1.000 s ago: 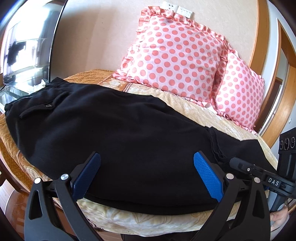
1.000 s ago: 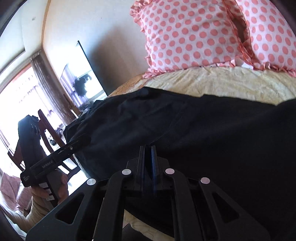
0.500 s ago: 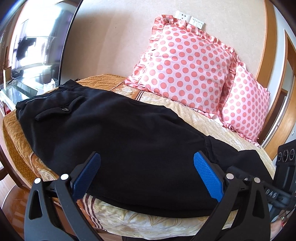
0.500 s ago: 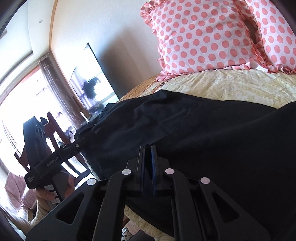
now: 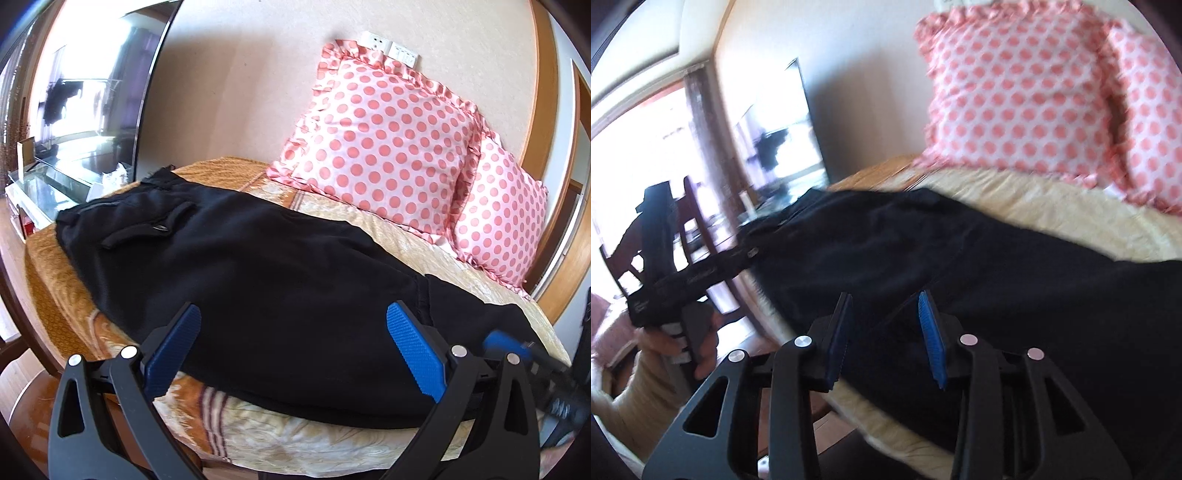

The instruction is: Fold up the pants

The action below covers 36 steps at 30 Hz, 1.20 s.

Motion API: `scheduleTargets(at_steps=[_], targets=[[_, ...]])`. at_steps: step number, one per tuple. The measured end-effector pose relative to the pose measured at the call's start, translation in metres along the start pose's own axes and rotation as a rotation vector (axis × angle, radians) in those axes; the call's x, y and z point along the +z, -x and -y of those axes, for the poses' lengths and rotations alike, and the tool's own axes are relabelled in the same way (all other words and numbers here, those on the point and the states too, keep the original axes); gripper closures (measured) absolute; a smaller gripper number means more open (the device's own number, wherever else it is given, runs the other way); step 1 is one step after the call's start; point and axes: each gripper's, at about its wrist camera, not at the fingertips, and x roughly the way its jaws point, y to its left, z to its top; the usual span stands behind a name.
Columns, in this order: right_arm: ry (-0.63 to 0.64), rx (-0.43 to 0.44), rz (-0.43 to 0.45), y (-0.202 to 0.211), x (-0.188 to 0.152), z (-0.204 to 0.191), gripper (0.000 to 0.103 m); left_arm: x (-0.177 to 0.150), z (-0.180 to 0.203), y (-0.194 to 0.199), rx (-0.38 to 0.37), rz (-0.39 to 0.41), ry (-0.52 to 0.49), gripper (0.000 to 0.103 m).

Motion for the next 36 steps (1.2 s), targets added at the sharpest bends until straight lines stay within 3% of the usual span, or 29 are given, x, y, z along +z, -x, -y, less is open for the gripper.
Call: scheduleTargets(at_steps=[3,4,6,9,14,18,19,20,22,24,27,29,34,36], targets=[[0.023,-0.16,-0.046,-0.013,-0.002,0.013,0.064,0.0,-0.007,0.0,0.013,-0.002,0.012,0.002],[0.017,-0.174,-0.078,-0.02,-0.005,0.016,0.064,0.001,-0.009,-0.001,0.017,-0.004,0.02,0.002],[0.007,-0.167,-0.153,-0.033,-0.019,0.018,0.063,0.001,-0.012,-0.001,0.014,-0.008,0.029,0.002],[0.081,-0.189,-0.155,-0.026,-0.021,0.007,0.064,0.001,-0.012,0.0,0.02,-0.006,0.015,0.002],[0.019,-0.092,-0.09,-0.027,0.001,0.005,0.064,0.001,-0.012,0.002,0.03,0.002,0.01,0.002],[0.041,-0.17,-0.084,-0.049,0.022,-0.004,0.064,0.001,-0.015,0.005,0.042,0.005,0.011,0.002],[0.037,-0.198,-0.1,-0.056,0.029,-0.002,0.06,0.001,-0.017,0.006,0.049,0.005,0.008,0.002],[0.029,-0.224,-0.121,-0.064,0.038,0.001,0.046,0.001,-0.018,0.008,0.054,0.007,0.007,0.002],[0.014,-0.238,-0.152,-0.077,0.05,0.012,0.031,0.001,-0.023,0.012,0.073,0.017,0.004,0.002],[0.015,-0.226,-0.21,-0.096,0.058,0.019,0.031,0.002,-0.03,0.015,0.091,0.024,0.012,0.002],[0.012,-0.118,-0.364,-0.126,0.05,0.022,0.029,0.005,-0.043,0.017,0.109,0.026,0.042,0.002],[0.111,-0.129,-0.37,-0.127,0.046,0.007,0.027,0.007,-0.052,0.019,0.119,0.03,0.059,0.002],[0.124,-0.05,-0.368,-0.104,0.034,-0.01,0.027,0.019,-0.084,0.02,0.123,0.029,0.14,0.002],[0.177,-0.07,-0.351,-0.095,0.024,-0.018,0.027,0.025,-0.102,0.019,0.111,0.027,0.196,0.002]])
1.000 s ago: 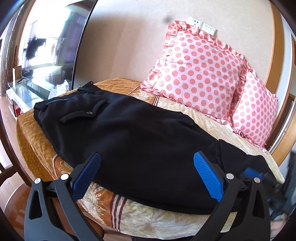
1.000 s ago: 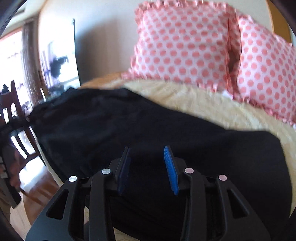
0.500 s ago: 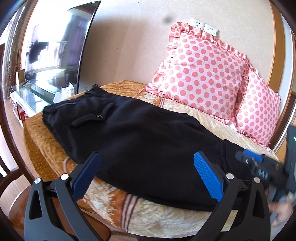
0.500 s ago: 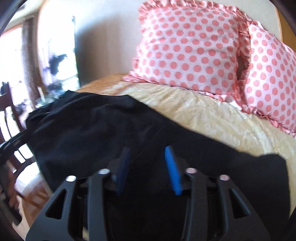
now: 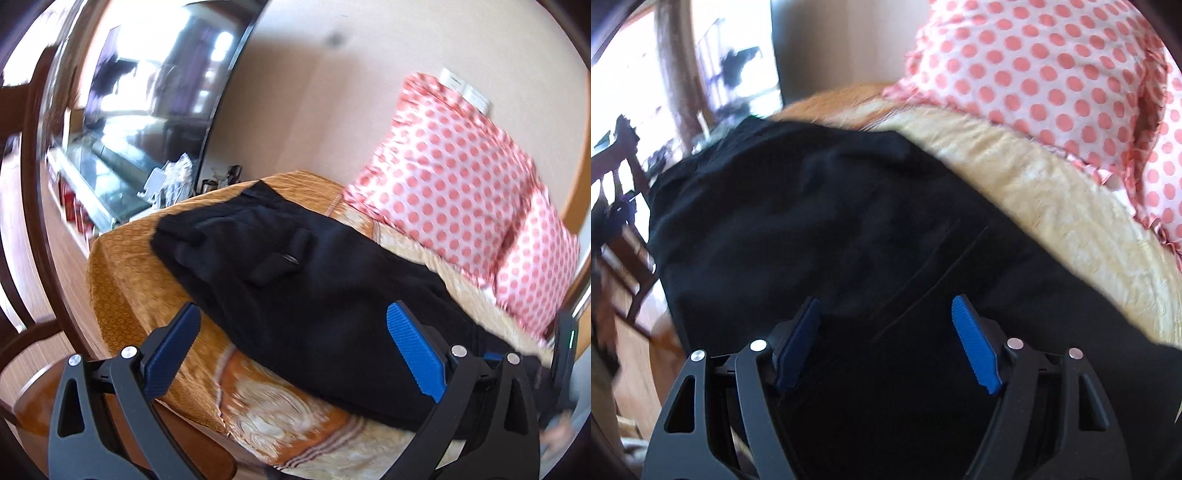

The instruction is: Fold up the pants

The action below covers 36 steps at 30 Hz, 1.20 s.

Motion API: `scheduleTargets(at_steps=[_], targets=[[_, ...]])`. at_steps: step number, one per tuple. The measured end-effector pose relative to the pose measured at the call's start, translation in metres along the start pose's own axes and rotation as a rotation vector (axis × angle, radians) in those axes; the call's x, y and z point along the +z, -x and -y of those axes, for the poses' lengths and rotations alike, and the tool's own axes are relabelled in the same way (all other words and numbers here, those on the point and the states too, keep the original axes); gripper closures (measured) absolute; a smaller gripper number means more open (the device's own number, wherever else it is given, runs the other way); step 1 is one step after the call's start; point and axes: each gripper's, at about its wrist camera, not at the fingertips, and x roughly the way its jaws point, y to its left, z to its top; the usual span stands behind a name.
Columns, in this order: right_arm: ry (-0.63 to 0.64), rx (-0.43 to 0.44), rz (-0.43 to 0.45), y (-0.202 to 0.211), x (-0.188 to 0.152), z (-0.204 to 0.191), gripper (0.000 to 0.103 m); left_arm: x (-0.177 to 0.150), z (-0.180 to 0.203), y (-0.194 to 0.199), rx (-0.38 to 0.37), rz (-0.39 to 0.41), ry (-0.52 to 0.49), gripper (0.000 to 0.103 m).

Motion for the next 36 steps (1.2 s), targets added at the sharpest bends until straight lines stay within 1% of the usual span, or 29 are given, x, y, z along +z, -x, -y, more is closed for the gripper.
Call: scheduleTargets(at_steps=[1,2,5,6,7,8,10,11,13,17,20,21,24,26,29,31,32,34,36], targets=[[-0.011,0.014,0.0,0.004,-0.003,0.0,0.027,0.004,-0.007,-0.002,-0.01,-0.006,0.023,0.002],[-0.045,0.05,0.001,0.009,-0.007,0.004,0.026,0.008,-0.013,-0.005,-0.02,-0.014,0.049,0.002],[-0.137,0.101,0.027,0.023,-0.015,0.019,0.025,0.02,-0.036,-0.019,-0.062,-0.065,0.153,0.002],[-0.154,0.106,0.032,0.025,-0.016,0.022,0.025,0.024,-0.046,-0.026,-0.082,-0.098,0.21,0.002],[-0.17,0.107,0.04,0.029,-0.017,0.026,0.025,0.025,-0.05,-0.031,-0.101,-0.12,0.241,0.002],[-0.177,0.103,0.046,0.031,-0.017,0.029,0.025,0.026,-0.058,-0.038,-0.14,-0.156,0.296,0.003],[-0.189,0.092,0.053,0.034,-0.019,0.034,0.024,0.029,-0.062,-0.04,-0.159,-0.16,0.339,0.002],[-0.195,0.089,0.054,0.035,-0.02,0.035,0.021,0.03,-0.064,-0.041,-0.17,-0.174,0.358,0.002],[-0.199,0.095,0.055,0.034,-0.02,0.037,0.021,0.032,-0.069,-0.046,-0.217,-0.2,0.427,0.002],[-0.201,0.11,0.058,0.028,-0.019,0.035,0.021,0.036,-0.077,-0.053,-0.239,-0.226,0.534,0.002],[-0.199,0.113,0.061,0.028,-0.02,0.034,0.02,0.033,-0.081,-0.052,-0.254,-0.241,0.604,0.002],[-0.201,0.115,0.064,0.028,-0.021,0.035,0.02,0.029,-0.08,-0.05,-0.274,-0.268,0.642,0.002],[-0.206,0.112,0.072,0.029,-0.021,0.036,0.018,0.021,-0.075,-0.052,-0.326,-0.307,0.681,0.002],[-0.207,0.107,0.075,0.028,-0.02,0.037,0.017,0.022,-0.075,-0.055,-0.33,-0.307,0.688,0.002],[-0.209,0.11,0.083,0.03,-0.022,0.037,0.017,0.025,-0.08,-0.062,-0.34,-0.294,0.736,0.002],[-0.209,0.106,0.087,0.032,-0.023,0.037,0.017,0.032,-0.084,-0.062,-0.279,-0.261,0.72,0.005],[-0.208,0.103,0.09,0.033,-0.024,0.038,0.017,0.034,-0.088,-0.059,-0.235,-0.234,0.715,0.008],[-0.208,0.098,0.096,0.035,-0.025,0.039,0.017,0.038,-0.094,-0.056,-0.199,-0.197,0.703,0.008],[-0.205,0.092,0.1,0.036,-0.024,0.04,0.017,0.044,-0.1,-0.059,-0.177,-0.183,0.686,0.009]])
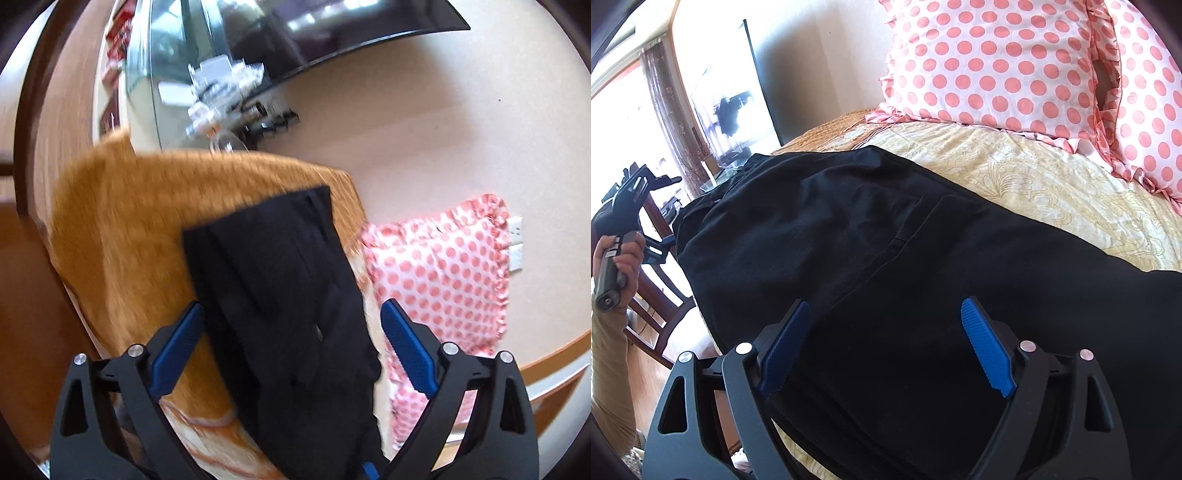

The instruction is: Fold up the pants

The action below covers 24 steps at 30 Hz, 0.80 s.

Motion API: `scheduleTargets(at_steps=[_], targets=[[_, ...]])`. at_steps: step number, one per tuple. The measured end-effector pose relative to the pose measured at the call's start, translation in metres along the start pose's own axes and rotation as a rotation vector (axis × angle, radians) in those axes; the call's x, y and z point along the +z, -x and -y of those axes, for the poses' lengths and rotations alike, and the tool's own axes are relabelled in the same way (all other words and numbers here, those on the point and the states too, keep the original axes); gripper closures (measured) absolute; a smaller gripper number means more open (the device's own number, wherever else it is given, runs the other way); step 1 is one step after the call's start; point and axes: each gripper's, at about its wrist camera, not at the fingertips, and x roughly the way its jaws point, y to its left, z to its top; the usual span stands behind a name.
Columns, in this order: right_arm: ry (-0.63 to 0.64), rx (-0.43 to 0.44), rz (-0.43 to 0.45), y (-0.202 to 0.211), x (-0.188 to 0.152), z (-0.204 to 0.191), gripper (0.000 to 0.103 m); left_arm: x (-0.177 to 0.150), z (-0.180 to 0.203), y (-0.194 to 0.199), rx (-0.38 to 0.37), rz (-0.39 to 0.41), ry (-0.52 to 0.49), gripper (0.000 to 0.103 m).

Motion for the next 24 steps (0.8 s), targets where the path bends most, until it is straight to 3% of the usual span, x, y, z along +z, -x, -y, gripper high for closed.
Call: scheduleTargets(at_steps=[4,6,10,14,19,20,24], targets=[[-0.004,0.002,0.012,0.002,0.0,0.0,0.017,0.011,0.001,-0.006,0.01,-0.013,-0.001,0.01],[-0.001,0.004,0.013,0.002,-0.001,-0.002,0.017,0.012,0.002,-0.007,0.037,-0.006,-0.011,0.026],[0.009,0.002,0.009,0.002,-0.005,-0.003,0.017,0.01,0.003,-0.007,0.07,0.005,-0.034,0.038],[-0.002,0.006,0.01,0.005,-0.009,0.0,0.017,0.007,0.004,-0.01,0.129,0.01,-0.068,0.072],[-0.01,0.006,0.015,0.009,-0.014,0.003,0.017,0.008,-0.001,-0.012,0.156,0.009,-0.053,0.073],[-0.013,0.005,0.017,0.011,-0.015,0.004,0.017,0.008,-0.003,-0.011,0.156,0.008,-0.032,0.062],[-0.034,-0.001,0.028,0.017,-0.018,0.012,0.016,0.004,0.002,-0.009,0.135,0.006,-0.042,0.045]])
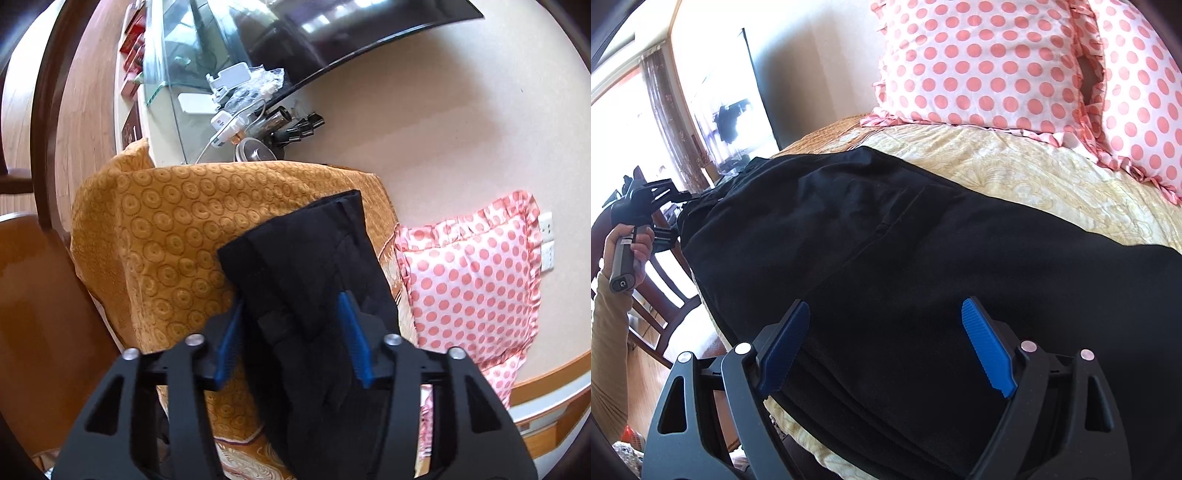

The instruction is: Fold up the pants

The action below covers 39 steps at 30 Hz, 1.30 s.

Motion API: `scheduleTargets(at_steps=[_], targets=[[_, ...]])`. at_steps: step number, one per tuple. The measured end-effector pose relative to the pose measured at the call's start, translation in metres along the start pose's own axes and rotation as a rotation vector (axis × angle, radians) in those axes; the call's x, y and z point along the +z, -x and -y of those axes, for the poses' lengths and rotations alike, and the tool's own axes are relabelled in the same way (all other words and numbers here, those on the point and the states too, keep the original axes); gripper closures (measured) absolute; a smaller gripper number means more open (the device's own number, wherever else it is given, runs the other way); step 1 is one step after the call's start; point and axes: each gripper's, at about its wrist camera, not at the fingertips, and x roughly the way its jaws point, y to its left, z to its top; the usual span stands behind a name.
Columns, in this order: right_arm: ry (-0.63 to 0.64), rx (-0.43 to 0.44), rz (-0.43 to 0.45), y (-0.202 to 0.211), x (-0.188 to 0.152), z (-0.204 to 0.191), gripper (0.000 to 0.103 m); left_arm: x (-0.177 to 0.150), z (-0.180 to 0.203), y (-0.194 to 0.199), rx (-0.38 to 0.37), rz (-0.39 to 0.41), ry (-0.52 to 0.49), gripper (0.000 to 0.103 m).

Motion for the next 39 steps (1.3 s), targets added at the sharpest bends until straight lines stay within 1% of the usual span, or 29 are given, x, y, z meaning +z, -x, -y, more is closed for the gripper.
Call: scheduleTargets(at_steps=[1,2,3,4,5,6,7,8,10,11,12,14,15,17,18,20,21,23,24,26,28,29,31,33,35,37,38,39], targets=[[-0.005,-0.004,0.002,0.0,0.0,0.002,0.016,-0.001,0.003,-0.001,0.003,0.005,-0.012,0.042],[-0.012,-0.007,0.002,0.0,0.0,0.005,0.016,-0.001,0.008,-0.002,0.007,0.006,-0.023,0.035],[-0.017,-0.007,0.002,0.0,-0.001,0.006,0.016,-0.001,0.011,-0.004,0.012,0.008,-0.023,0.032],[-0.019,-0.007,0.002,0.0,-0.002,0.007,0.016,0.0,0.013,-0.005,0.024,0.013,-0.021,0.033],[-0.02,-0.006,0.004,0.001,-0.002,0.008,0.016,0.001,0.015,-0.007,0.033,0.02,-0.018,0.035],[-0.019,-0.005,0.006,0.002,-0.003,0.008,0.016,0.002,0.015,-0.008,0.048,0.024,-0.01,0.046],[-0.015,-0.001,0.009,0.003,-0.004,0.008,0.016,0.002,0.014,-0.01,0.063,0.022,-0.002,0.054],[-0.013,0.001,0.011,0.004,-0.004,0.008,0.016,0.002,0.01,-0.012,0.07,0.016,0.009,0.069],[-0.007,0.005,0.02,0.007,-0.006,0.008,0.016,0.002,0.006,-0.011,0.057,0.023,0.012,0.076],[-0.006,0.007,0.024,0.009,-0.007,0.008,0.016,0.001,0.008,-0.009,0.055,0.032,-0.009,0.082],[-0.007,0.016,0.028,0.011,-0.008,0.009,0.016,0.0,0.011,-0.007,0.055,0.04,-0.03,0.089],[-0.011,0.026,0.04,0.015,-0.011,0.009,0.016,-0.005,0.028,-0.002,0.071,0.065,-0.114,0.091],[-0.016,0.037,0.051,0.019,-0.014,0.011,0.016,-0.01,0.041,0.002,0.089,0.084,-0.176,0.092],[-0.023,0.049,0.073,0.029,-0.018,0.014,0.016,-0.019,0.063,0.007,0.09,0.105,-0.264,0.092],[-0.027,0.052,0.087,0.035,-0.021,0.016,0.016,-0.027,0.082,0.011,0.078,0.116,-0.331,0.092],[-0.031,0.051,0.109,0.045,-0.025,0.02,0.016,-0.041,0.112,0.017,0.052,0.125,-0.431,0.092],[-0.035,0.047,0.123,0.053,-0.029,0.024,0.016,-0.053,0.133,0.021,0.031,0.126,-0.498,0.092],[-0.049,0.039,0.149,0.07,-0.036,0.033,0.015,-0.074,0.166,0.024,-0.018,0.113,-0.581,0.092],[-0.061,0.032,0.161,0.077,-0.039,0.038,0.014,-0.09,0.187,0.026,-0.055,0.1,-0.637,0.092],[-0.086,0.023,0.181,0.09,-0.045,0.047,0.007,-0.116,0.218,0.027,-0.103,0.082,-0.719,0.092],[-0.122,0.007,0.201,0.105,-0.053,0.06,0.007,-0.151,0.255,0.026,-0.17,0.046,-0.818,0.092],[-0.14,-0.006,0.207,0.111,-0.057,0.065,0.006,-0.173,0.275,0.025,-0.212,0.011,-0.869,0.092],[-0.186,-0.036,0.217,0.124,-0.068,0.079,0.002,-0.204,0.299,0.019,-0.262,-0.052,-0.926,0.092],[-0.238,-0.058,0.233,0.136,-0.079,0.093,0.002,-0.247,0.323,0.008,-0.314,-0.131,-0.996,0.092],[-0.281,-0.085,0.238,0.144,-0.089,0.103,0.002,-0.284,0.337,-0.002,-0.352,-0.195,-1.051,0.092],[-0.317,-0.107,0.242,0.151,-0.098,0.113,0.002,-0.329,0.345,-0.013,-0.401,-0.287,-1.103,0.092],[-0.335,-0.116,0.244,0.154,-0.103,0.118,0.001,-0.354,0.344,-0.021,-0.425,-0.351,-1.121,0.092],[-0.361,-0.126,0.247,0.158,-0.109,0.125,0.001,-0.373,0.342,-0.028,-0.435,-0.402,-1.133,0.092]])
